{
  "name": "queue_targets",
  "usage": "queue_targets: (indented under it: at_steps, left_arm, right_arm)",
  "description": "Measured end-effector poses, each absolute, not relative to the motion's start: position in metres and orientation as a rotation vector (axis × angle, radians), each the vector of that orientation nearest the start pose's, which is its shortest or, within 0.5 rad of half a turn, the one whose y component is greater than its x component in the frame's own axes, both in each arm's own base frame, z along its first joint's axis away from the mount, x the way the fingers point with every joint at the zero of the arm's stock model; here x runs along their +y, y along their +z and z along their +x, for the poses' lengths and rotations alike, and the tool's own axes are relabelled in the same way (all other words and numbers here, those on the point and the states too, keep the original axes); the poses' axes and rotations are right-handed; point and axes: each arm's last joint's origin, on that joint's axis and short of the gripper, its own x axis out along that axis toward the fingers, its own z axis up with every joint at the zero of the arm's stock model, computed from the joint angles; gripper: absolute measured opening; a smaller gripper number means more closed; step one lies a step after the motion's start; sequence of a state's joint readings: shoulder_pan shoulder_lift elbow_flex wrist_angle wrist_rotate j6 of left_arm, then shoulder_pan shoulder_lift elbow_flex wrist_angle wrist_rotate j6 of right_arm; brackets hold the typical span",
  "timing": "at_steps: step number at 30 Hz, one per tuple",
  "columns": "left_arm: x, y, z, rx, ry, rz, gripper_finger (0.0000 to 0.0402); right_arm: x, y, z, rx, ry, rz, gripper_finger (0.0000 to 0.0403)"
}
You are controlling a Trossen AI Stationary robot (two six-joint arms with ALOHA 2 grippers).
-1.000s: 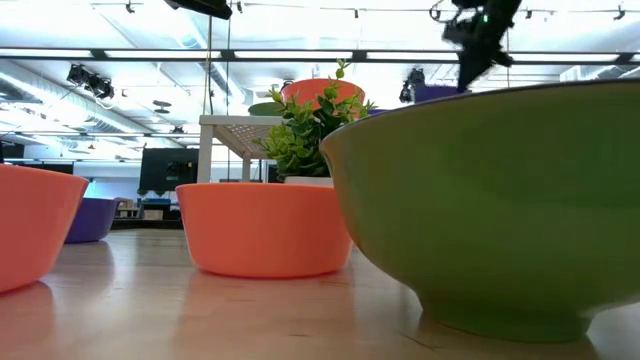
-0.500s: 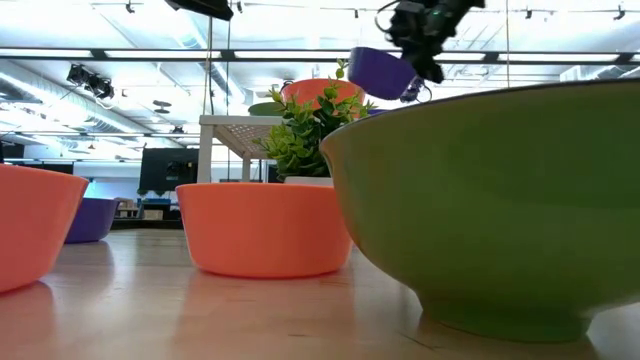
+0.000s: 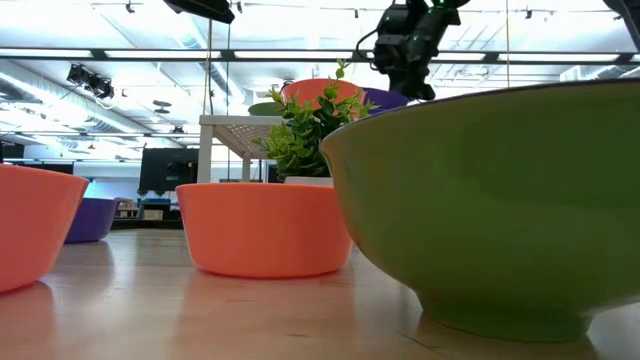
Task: Pick & Place Mini bowls
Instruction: Stack the blue bowl on top of the blue bowl on the shelf
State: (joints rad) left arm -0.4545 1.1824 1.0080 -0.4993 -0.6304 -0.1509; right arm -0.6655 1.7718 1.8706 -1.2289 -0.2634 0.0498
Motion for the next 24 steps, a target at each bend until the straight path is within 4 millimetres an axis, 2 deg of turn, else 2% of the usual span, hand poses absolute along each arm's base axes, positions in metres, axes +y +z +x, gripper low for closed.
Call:
queue_targets:
  at_steps: [8,16,24]
  left_arm:
    - [-0.091,0.308,0.226,0.561,0.213,0.199,0.0167]
    - [-0.091,0.308,0.226,0.561,0.213,0.199,0.0167]
    - [-0.091,0.308,0.226,0.561,0.212,0.2,0.0167]
  right_arm:
    - [-0.211,0.358,0.279,1.027,-0.397,0.56,0.0006]
    - [-0.212,0.34,0.28,1.072,-0.392,0.576,0.0009]
    - [-0.212,0.34,0.281,1.063,-0.381,0.551,0.0012]
